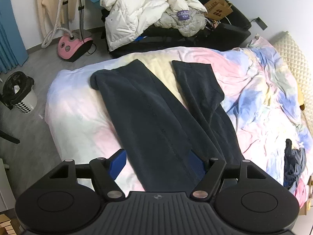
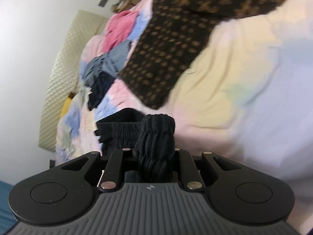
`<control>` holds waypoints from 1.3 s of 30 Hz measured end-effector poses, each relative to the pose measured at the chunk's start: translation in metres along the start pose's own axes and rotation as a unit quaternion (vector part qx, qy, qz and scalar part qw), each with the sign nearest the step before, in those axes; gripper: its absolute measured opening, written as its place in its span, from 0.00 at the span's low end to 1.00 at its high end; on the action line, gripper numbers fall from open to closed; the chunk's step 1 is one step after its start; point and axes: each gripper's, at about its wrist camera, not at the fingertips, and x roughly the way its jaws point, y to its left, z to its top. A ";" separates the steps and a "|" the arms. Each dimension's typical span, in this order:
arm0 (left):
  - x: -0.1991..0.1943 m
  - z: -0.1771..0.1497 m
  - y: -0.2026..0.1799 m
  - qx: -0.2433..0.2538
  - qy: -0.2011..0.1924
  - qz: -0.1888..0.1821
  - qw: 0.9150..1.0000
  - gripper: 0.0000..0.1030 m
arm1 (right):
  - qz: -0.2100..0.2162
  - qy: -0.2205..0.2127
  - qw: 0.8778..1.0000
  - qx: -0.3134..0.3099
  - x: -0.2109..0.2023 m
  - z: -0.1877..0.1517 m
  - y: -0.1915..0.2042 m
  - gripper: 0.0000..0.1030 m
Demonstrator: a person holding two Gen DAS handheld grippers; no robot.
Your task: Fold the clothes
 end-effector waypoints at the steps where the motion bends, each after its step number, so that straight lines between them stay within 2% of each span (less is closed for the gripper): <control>1: -0.002 0.000 0.004 -0.001 -0.001 0.002 1.000 0.70 | -0.009 -0.002 1.000 0.002 -0.001 0.000 -0.007 0.16; 7: -0.014 0.002 0.030 -0.008 -0.002 0.010 1.000 0.70 | -0.086 0.020 0.996 -0.019 0.024 -0.013 -0.046 0.18; 11: -0.021 0.009 0.048 -0.009 0.002 0.008 1.000 0.70 | -0.128 0.039 0.987 -0.091 0.041 -0.017 -0.043 0.23; 13: -0.024 0.015 0.055 -0.009 0.002 0.001 1.000 0.71 | -0.134 0.042 0.986 -0.088 0.040 -0.014 -0.040 0.26; 14: -0.024 0.018 0.059 -0.010 0.002 -0.003 1.000 0.71 | -0.139 0.041 0.985 -0.089 0.037 -0.015 -0.037 0.29; 15: -0.024 0.022 0.063 -0.012 0.003 -0.008 1.000 0.71 | -0.145 0.039 0.985 -0.090 0.033 -0.016 -0.033 0.40; 16: -0.022 0.026 0.067 -0.013 0.004 -0.013 1.000 0.72 | -0.150 0.038 0.984 -0.092 0.030 -0.017 -0.030 0.44; 19: -0.010 0.037 0.080 -0.016 0.014 -0.029 0.999 0.72 | -0.162 0.031 0.981 -0.103 0.011 -0.027 -0.022 0.47; 21: 0.002 0.046 0.090 -0.019 0.034 -0.038 0.999 0.72 | -0.179 0.025 0.976 -0.118 -0.006 -0.038 -0.015 0.50; 27: 0.027 0.087 0.109 0.020 0.071 -0.090 0.993 0.72 | -0.193 -0.003 0.968 -0.161 -0.073 -0.087 0.014 0.51; 32: 0.045 0.133 0.124 0.061 0.096 -0.124 0.986 0.72 | -0.188 -0.015 0.966 -0.178 -0.125 -0.152 0.047 0.51; 36: 0.045 0.163 0.126 0.095 0.099 -0.124 0.983 0.74 | -0.176 0.008 0.966 -0.190 -0.145 -0.210 0.079 0.51; 39: 0.044 0.174 0.127 0.110 0.092 -0.124 0.982 0.77 | -0.157 0.040 0.963 -0.216 -0.141 -0.249 0.103 0.52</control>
